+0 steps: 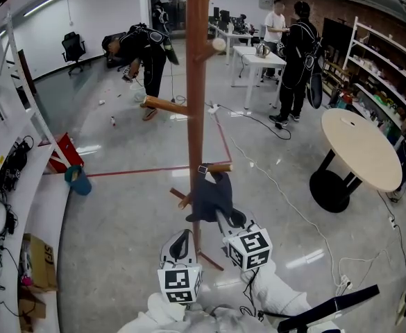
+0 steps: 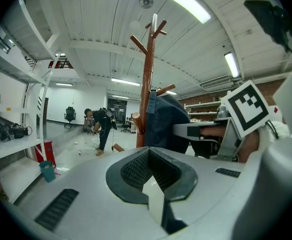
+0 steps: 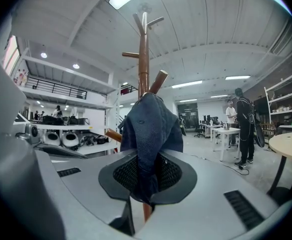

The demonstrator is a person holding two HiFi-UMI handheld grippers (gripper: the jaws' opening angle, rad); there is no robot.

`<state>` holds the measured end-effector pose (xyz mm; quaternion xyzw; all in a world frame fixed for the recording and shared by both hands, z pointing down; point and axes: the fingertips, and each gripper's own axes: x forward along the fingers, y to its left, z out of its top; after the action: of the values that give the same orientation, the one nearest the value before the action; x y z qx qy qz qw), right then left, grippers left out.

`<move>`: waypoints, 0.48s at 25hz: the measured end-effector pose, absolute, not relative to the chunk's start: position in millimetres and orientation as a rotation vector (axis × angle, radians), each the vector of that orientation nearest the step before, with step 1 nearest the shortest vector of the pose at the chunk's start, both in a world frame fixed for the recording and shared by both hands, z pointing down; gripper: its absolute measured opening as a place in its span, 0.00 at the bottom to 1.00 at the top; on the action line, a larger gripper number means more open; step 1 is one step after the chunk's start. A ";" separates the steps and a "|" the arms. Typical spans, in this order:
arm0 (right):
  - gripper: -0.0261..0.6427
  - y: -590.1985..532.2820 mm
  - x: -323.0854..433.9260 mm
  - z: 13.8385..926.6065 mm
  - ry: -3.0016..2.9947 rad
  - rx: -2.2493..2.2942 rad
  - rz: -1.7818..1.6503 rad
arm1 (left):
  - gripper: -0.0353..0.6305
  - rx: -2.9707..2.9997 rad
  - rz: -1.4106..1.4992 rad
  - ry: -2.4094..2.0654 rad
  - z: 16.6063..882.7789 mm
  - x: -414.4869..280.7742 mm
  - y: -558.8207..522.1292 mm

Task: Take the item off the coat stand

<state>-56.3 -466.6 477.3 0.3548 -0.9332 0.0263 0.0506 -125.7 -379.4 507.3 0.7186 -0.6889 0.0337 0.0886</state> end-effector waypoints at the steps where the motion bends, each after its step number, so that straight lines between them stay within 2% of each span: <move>1: 0.11 -464.9 -57.3 476.1 -2.842 1.082 0.074 | 0.05 2.140 0.099 -2.050 506.7 -126.7 -378.6; 12: 0.10 -460.4 -43.8 452.0 -2.858 1.176 0.023 | 0.05 2.170 0.072 -2.043 497.3 -123.4 -374.3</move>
<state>-43.8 -460.4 452.0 0.3804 -0.9244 0.0074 0.0254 -123.4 -374.3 497.3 0.7255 -0.6832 0.0241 0.0801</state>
